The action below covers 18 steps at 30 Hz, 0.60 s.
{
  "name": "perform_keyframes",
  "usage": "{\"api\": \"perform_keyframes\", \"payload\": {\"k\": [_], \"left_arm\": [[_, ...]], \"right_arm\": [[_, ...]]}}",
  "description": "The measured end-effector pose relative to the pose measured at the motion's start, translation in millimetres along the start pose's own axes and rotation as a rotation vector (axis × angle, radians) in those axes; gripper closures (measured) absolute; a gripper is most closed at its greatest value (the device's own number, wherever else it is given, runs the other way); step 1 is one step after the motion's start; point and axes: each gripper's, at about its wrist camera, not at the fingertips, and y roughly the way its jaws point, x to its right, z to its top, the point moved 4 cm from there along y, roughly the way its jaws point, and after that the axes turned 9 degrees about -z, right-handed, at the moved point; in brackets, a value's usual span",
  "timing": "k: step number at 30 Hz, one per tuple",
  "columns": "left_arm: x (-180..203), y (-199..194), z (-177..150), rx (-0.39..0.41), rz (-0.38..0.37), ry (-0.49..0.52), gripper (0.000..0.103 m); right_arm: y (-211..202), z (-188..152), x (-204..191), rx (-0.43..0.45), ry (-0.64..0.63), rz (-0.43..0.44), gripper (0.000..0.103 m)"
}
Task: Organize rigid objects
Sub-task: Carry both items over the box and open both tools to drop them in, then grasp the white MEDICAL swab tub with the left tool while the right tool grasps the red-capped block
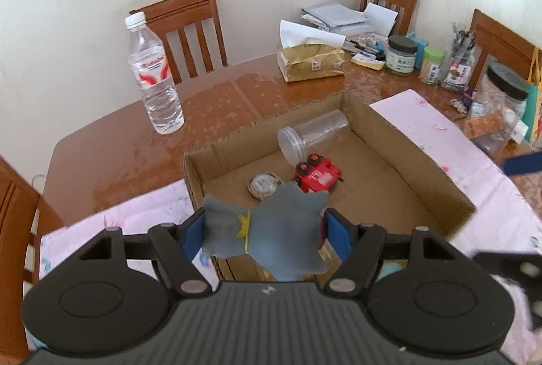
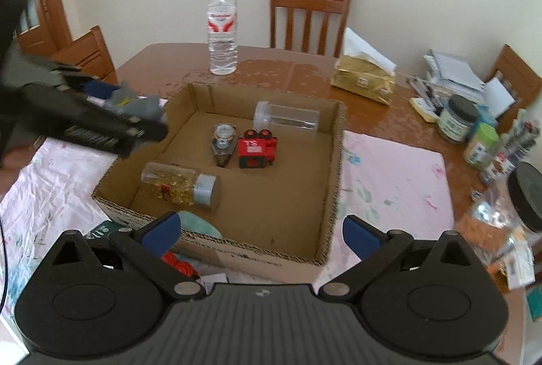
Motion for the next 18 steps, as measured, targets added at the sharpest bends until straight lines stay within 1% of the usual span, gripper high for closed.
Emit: {"api": "perform_keyframes", "payload": {"k": [3,4,6,7,8,9,12,18], "left_arm": [[-7.7,16.6,7.5,-0.007,-0.006,0.004,0.031],[-10.4,21.0,10.0,-0.003,-0.003,0.003,0.028],[-16.3,25.6,14.3,0.021,0.009,-0.01,0.017],[-19.0,26.6,16.0,0.028,0.021,-0.026,0.003],[-21.2,25.7,17.3,0.044,0.027,-0.037,0.001],[-22.1,24.1,17.6,0.06,0.021,-0.039,0.001],[-22.6,19.3,14.6,0.065,0.005,-0.038,0.001],[-21.4,5.9,-2.3,0.051,0.031,-0.031,0.001]], "right_arm": [[-7.0,-4.3,5.2,-0.002,0.018,-0.047,0.0],[-9.2,-6.1,6.9,-0.005,0.026,-0.06,0.0],[-12.7,-10.2,10.5,-0.011,0.042,-0.081,0.0],[-13.9,-12.4,11.9,-0.015,0.048,-0.092,0.0],[-14.9,-15.0,13.8,-0.02,0.054,-0.107,0.0],[-15.4,-16.9,15.1,-0.024,0.059,-0.119,0.0],[-15.7,-22.9,20.4,-0.04,0.082,-0.149,0.0],[-16.9,-32.2,22.8,-0.054,0.099,-0.175,0.0]]}}
